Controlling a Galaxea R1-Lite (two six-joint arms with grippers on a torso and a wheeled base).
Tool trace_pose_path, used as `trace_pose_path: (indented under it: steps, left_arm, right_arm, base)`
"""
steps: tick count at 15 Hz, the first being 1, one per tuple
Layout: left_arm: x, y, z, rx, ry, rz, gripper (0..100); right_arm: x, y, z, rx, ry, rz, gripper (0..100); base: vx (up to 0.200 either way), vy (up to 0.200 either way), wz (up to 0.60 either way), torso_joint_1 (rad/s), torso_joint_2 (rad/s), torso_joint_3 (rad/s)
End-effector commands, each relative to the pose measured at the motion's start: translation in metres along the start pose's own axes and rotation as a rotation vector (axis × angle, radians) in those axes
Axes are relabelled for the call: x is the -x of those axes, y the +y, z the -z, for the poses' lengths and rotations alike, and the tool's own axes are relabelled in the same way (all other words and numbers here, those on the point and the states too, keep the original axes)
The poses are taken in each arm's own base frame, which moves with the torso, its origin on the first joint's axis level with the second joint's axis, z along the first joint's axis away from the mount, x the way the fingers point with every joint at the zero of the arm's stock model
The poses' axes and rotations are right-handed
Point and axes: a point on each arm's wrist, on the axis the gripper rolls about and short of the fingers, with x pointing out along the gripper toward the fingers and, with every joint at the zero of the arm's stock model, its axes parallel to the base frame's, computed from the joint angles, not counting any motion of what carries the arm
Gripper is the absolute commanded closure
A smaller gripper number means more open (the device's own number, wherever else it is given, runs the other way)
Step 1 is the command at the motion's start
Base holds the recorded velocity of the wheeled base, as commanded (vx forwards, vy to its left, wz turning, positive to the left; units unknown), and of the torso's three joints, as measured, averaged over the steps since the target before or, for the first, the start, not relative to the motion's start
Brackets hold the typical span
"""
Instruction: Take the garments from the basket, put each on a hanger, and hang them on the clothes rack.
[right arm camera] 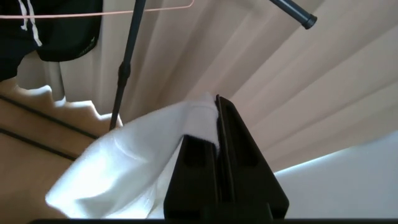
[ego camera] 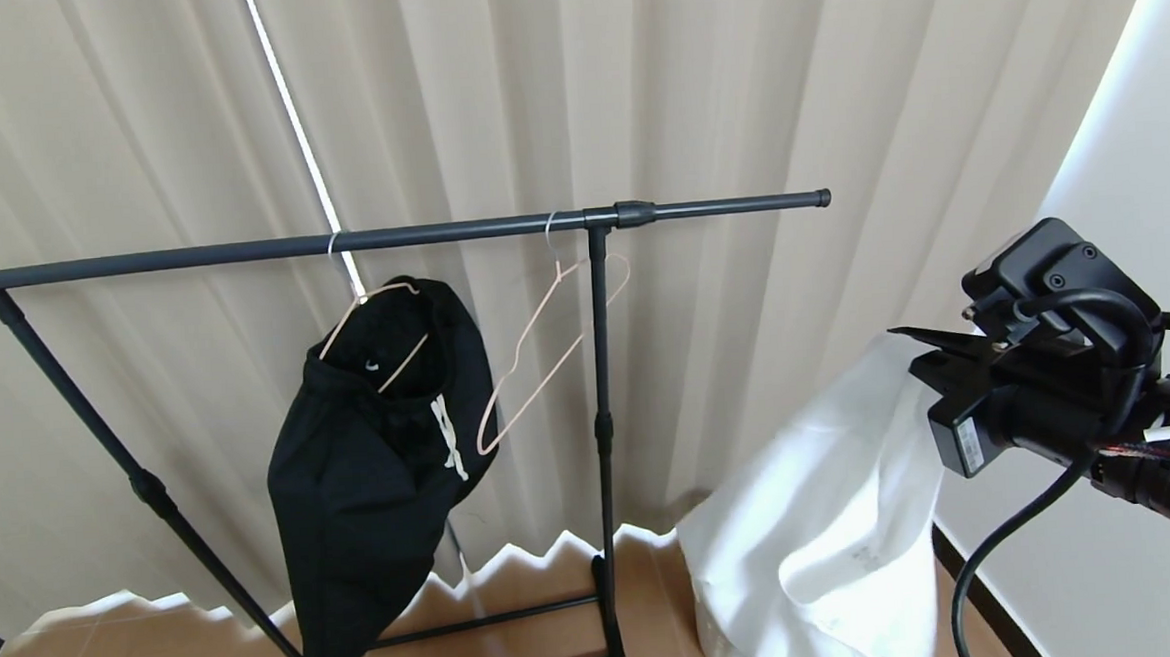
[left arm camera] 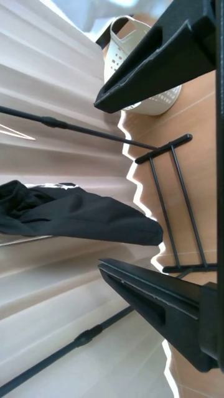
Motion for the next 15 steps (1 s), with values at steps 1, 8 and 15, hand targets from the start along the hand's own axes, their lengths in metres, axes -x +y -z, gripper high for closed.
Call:
trace_pose_path:
  steps: [1,8,15]
  left_arm:
    - [0.0,0.0,0.0,0.0,0.001,0.0,0]
    - [0.0,0.0,0.0,0.0,0.001,0.002,0]
    - [-0.006,0.002,-0.028,-0.105,0.141,0.029,0]
  right_arm:
    - [0.001,0.0,-0.001,-0.002,-0.004,0.002,100]
    - [0.001,-0.001,0.0,0.0,-0.002,0.003,100]
    - [-0.011,-0.006,-0.023,-0.035,-0.059,0.027,100]
  base:
    - [0.0,0.0,0.0,0.0,0.0,0.0]
    - [0.0,0.0,0.09,0.0,0.0,0.0]
    - [0.0,0.0,0.0,0.0,0.0,0.0]
